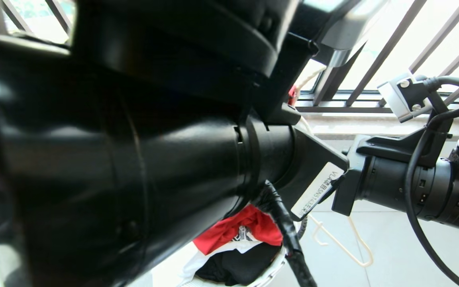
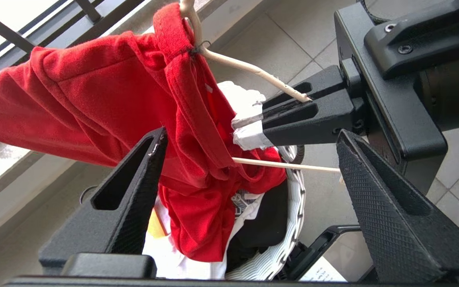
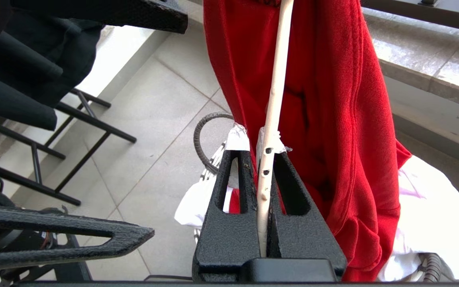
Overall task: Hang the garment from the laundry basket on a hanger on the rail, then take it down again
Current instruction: Hang the clothes on the clothes rack
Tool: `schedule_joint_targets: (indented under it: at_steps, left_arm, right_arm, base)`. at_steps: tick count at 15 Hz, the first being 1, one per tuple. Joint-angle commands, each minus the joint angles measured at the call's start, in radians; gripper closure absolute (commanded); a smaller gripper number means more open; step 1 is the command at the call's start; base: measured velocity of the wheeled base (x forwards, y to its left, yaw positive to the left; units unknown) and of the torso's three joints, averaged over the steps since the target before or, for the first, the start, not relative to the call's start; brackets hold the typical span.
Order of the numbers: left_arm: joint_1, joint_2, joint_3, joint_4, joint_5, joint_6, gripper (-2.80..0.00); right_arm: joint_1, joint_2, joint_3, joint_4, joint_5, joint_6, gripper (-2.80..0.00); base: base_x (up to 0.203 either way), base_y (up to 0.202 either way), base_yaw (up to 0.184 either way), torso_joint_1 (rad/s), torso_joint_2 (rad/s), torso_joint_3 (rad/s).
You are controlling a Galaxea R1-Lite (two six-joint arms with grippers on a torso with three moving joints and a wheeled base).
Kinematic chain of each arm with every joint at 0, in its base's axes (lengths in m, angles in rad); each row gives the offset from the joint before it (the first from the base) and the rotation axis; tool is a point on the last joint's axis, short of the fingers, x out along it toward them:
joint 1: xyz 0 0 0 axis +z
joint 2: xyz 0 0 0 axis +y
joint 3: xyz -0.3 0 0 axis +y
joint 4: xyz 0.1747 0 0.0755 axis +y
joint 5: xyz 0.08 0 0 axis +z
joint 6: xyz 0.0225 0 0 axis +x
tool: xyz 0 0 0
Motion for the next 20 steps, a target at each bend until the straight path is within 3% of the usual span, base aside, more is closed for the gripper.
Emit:
schedule_joint_targets:
  at_steps: [1, 7, 8, 10, 11, 13, 16, 19, 20]
  left_arm:
    - [0.0, -0.042, 0.036, 0.028, 0.003, 0.001, -2.8]
    - [0.02, -0.143, 0.183, 0.035, 0.001, -0.003, -2.8]
    - [0.027, -0.151, 0.193, 0.034, 0.0, -0.003, 0.0]
    - [0.061, -0.229, 0.248, 0.03, -0.046, -0.077, 0.0]
    - [0.099, -0.273, 0.281, 0.034, -0.104, -0.123, 0.0]
    - [0.169, -0.385, 0.367, 0.03, -0.25, -0.152, 0.0]
    - [0.33, -0.528, 0.448, 0.028, -0.483, -0.176, 0.0]
    - [0.478, -0.493, 0.434, 0.039, -0.581, -0.149, 0.0]
    - [0.504, -0.488, 0.436, 0.061, -0.662, -0.124, 0.0]
  right_arm:
    - [-0.002, 0.0, -0.004, -0.003, 0.0, 0.0, 0.0]
    - [-0.004, 0.003, -0.004, -0.003, 0.0, 0.0, 0.0]
    - [-0.004, 0.003, -0.004, -0.003, 0.0, 0.0, 0.0]
    - [-0.004, 0.003, -0.004, 0.002, 0.001, 0.0, 0.0]
    - [-0.004, 0.016, -0.004, 0.002, 0.0, 0.0, 0.0]
    - [0.002, 0.024, 0.004, 0.002, 0.006, 0.001, 0.0]
    - [0.008, 0.033, 0.004, 0.0, 0.036, 0.005, 0.0]
    - [0.002, 0.057, -0.02, 0.0, 0.112, 0.042, 0.0]
    - [0.0, 0.063, -0.044, 0.002, 0.154, 0.044, 0.0]
  base:
    - [0.0, 0.0, 0.0, 0.0, 0.0, 0.0]
    - [0.0, 0.0, 0.0, 0.0, 0.0, 0.0]
    - [0.0, 0.0, 0.0, 0.0, 0.0, 0.0]
    - [0.0, 0.0, 0.0, 0.0, 0.0, 0.0]
    - [0.0, 0.0, 0.0, 0.0, 0.0, 0.0]
    - [0.0, 0.0, 0.0, 0.0, 0.0, 0.0]
    - [0.0, 0.0, 0.0, 0.0, 0.0, 0.0]
    - [0.0, 0.0, 0.0, 0.0, 0.0, 0.0]
    - [0.0, 0.0, 0.0, 0.0, 0.0, 0.0]
